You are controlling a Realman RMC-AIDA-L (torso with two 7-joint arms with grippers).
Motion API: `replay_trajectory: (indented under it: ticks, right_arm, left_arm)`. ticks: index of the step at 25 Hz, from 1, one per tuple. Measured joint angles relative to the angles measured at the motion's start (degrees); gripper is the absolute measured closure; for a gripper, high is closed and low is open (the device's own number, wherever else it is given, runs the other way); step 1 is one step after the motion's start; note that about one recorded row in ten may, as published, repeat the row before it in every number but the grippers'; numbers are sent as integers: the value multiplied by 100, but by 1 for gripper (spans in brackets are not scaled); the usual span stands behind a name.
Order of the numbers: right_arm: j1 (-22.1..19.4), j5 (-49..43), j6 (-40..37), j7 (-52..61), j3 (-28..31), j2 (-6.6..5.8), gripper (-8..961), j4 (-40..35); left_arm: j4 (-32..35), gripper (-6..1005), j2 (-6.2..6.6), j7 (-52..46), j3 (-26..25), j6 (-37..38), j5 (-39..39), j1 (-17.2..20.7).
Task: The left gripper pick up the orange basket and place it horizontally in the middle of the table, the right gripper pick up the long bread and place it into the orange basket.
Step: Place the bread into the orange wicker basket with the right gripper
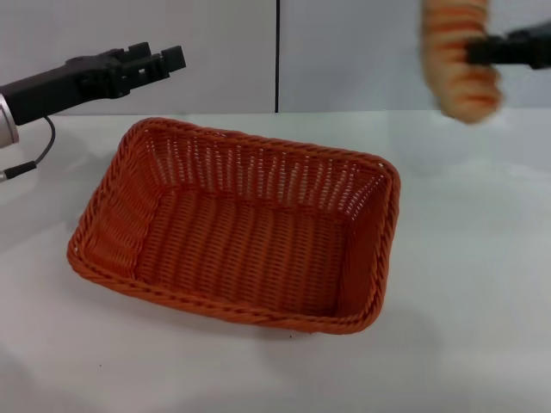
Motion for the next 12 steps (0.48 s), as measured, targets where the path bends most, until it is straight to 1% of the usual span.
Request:
replay_trajectory:
  ticks: [2, 3, 4, 7, 8, 9, 11, 12]
  right_arm:
    - [127, 429, -88, -68, -336, 57, 798, 87]
    - [296, 598, -111, -134, -667, 164, 799, 216]
    - [296, 598, -111, -134, -667, 164, 800, 216]
    - [599, 654, -122, -273, -1144, 367, 802, 507]
    - [794, 658, -102, -368, -1365, 452, 806, 796]
    - [794, 658, -102, -368, -1365, 452, 810, 796]
    - [998, 661, -48, -491, -1494, 505, 814, 1160]
    - [1060, 660, -10, -529, -1518, 512, 815, 1303]
  left_arm:
    - [0, 218, 0, 1, 0, -5, 0, -14]
    - [0, 218, 0, 7, 0, -16, 0, -23]
    - [1, 218, 0, 13, -4, -23, 0, -25]
    - [0, 218, 0, 38, -25, -41, 0, -28]
    - [1, 218, 0, 76, -61, -131, -2, -28]
    - [1, 218, 0, 76, -61, -131, -2, -28]
    - [12, 218, 1, 81, -69, -216, -5, -27]
    - [27, 218, 6, 89, -75, -289, -7, -24]
